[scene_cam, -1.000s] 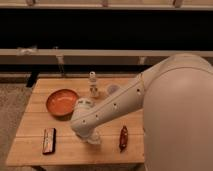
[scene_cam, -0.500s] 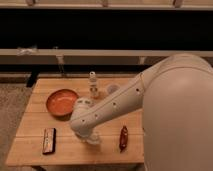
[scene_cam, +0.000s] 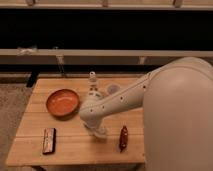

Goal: Wipe the white sponge on the table

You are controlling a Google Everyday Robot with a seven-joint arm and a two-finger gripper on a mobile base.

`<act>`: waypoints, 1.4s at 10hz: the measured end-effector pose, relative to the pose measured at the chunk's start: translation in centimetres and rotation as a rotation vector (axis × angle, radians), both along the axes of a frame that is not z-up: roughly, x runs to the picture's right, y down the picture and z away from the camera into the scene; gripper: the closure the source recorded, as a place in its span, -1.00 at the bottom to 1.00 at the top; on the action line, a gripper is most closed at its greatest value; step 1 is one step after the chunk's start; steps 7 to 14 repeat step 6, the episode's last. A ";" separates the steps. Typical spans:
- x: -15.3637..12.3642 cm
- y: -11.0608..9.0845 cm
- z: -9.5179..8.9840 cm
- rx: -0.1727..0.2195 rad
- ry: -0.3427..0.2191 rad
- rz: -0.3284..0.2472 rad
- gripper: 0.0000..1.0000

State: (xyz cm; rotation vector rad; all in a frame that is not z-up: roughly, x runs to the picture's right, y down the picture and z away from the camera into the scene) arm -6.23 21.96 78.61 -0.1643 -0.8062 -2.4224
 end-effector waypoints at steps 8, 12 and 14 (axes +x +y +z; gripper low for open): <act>0.8 -0.8 2.0 -0.017 0.016 0.031 0.73; 0.8 -0.8 2.0 -0.017 0.016 0.031 0.73; 0.8 -0.8 2.0 -0.017 0.016 0.031 0.73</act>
